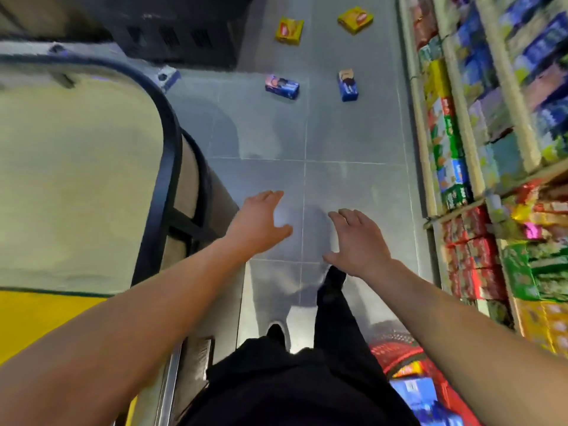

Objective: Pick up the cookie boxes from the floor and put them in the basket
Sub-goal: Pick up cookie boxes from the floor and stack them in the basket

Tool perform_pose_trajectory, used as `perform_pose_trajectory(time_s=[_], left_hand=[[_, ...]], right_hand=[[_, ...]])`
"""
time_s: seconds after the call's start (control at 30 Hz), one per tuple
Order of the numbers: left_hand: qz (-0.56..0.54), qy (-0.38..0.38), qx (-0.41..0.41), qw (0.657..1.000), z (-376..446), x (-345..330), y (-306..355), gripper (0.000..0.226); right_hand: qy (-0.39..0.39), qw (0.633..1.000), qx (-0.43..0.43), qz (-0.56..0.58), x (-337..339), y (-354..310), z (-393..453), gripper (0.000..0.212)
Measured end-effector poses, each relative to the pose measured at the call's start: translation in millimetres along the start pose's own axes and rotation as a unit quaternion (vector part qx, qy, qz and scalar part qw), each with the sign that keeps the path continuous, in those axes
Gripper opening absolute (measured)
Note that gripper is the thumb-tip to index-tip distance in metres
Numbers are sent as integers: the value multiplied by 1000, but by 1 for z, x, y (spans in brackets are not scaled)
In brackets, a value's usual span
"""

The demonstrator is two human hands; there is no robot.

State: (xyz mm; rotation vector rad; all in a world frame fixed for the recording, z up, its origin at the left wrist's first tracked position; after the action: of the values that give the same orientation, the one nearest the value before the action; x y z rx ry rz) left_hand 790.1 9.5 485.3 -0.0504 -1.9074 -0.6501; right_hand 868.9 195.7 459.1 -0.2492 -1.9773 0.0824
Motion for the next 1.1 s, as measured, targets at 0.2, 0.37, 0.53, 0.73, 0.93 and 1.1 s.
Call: perform_pose_trajectory(time_s=[0.2,0.37,0.53,0.73,0.93,1.1], left_hand=[[-32,60,106,992,92,54,-26,82],[-56,113,159,979,143,90,-36,81],[-84,146,203,965,204,121,-59,79],[-111,135,226,958,309,141,-118,79],[-105,68,213,969,418,167,-176,82],[-91,26,187,978,502,190,-195,82]], right_hand=[[-20,996,88,-20,60,3,137,91],[-29,986,151,-58,116,-4,220,88],[-22,973,209,-96,162,-22,302,84],[-37,971,203,-117,192,-40,427,86],[-71,978,160,-117,220,-57,538,86],[-98,984,125,-82,240,-51,609,86]])
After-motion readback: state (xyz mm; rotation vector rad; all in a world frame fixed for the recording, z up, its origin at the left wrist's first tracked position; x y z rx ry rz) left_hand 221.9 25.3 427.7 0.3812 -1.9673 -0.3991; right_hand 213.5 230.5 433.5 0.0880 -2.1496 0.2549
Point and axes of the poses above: each hand's wrist, its own z-axis towards the middle knuckle, its own x-axis out of the back of the hand, y = z × x, the point moved 5 cm from there along z, towards the middle knuckle, and after that the axes turned 3 degrees about -x, right-handed, at the moved point
